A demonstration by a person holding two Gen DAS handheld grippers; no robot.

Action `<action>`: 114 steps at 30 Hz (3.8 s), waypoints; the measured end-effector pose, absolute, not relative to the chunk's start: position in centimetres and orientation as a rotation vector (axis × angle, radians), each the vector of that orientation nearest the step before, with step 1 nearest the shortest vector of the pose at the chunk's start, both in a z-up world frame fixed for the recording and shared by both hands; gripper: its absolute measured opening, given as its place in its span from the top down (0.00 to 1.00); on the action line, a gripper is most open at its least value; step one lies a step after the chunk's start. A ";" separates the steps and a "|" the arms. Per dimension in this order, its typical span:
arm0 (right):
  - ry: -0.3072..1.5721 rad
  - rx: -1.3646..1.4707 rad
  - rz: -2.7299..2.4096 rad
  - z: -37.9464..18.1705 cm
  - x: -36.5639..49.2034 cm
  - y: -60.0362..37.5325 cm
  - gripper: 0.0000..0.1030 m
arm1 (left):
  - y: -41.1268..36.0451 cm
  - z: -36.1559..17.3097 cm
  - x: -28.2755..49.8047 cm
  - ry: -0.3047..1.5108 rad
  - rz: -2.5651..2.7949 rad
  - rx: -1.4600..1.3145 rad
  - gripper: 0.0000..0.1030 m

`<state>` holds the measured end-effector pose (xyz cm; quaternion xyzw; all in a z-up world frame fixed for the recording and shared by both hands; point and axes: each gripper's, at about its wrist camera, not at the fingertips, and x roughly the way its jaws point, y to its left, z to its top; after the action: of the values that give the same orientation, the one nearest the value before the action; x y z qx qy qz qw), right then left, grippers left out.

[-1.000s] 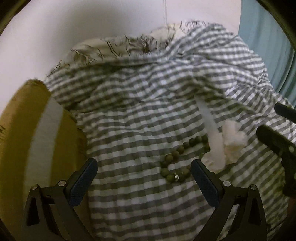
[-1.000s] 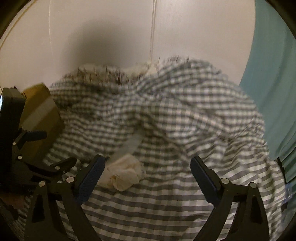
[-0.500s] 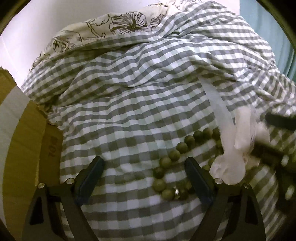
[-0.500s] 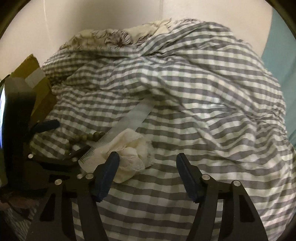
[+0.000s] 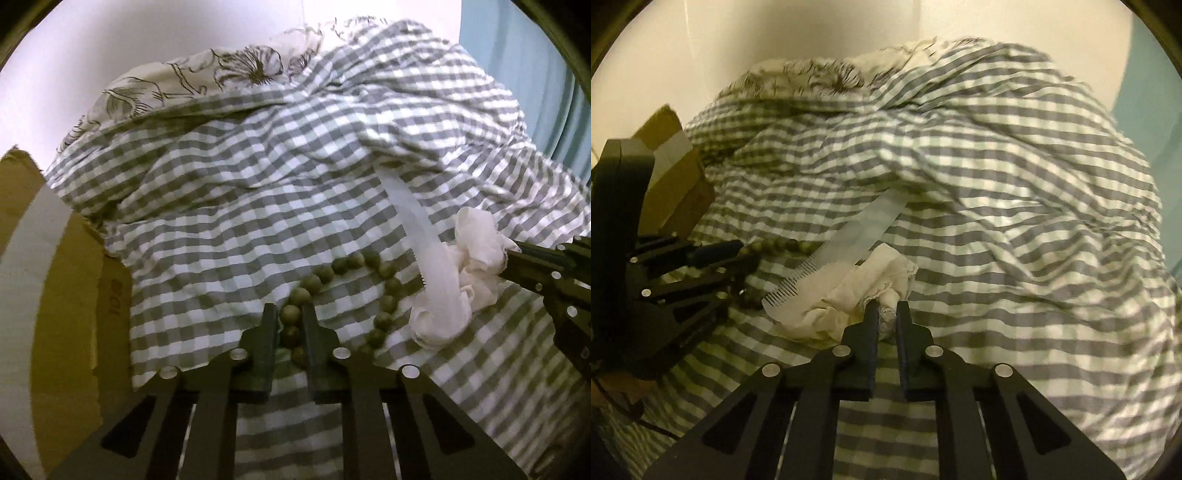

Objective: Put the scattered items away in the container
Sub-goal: 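Grasp the dark bead bracelet with the left tool while the right tool grasps the white lace cloth, then carry the bead bracelet and white cloth over the cardboard box, then open both tools to drop the bracelet and cloth into the box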

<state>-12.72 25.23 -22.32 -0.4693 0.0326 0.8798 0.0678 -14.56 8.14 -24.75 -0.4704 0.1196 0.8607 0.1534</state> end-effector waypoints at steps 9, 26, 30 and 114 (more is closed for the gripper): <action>0.086 -1.303 2.682 -18.5 -10.6 24.4 0.93 | 7.0 -20.8 -13.0 0.297 2.442 -1.316 0.89; 0.101 -1.027 2.756 -9.3 -6.5 22.1 0.93 | 6.3 -10.1 -8.2 0.211 2.474 -1.074 0.89; 0.090 -0.950 2.776 -6.7 -5.3 21.3 0.93 | 6.0 -6.9 -6.2 0.256 2.507 -0.932 0.89; -0.202 -1.291 3.067 -14.4 -20.7 -5.2 0.55 | -18.7 -11.2 -14.1 -0.006 2.686 -1.197 0.68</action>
<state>-20.66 -5.21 -14.40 -0.3854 -0.0603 0.9158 -0.0959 -14.09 -18.67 -11.18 -0.4050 -0.0019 0.9088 0.1001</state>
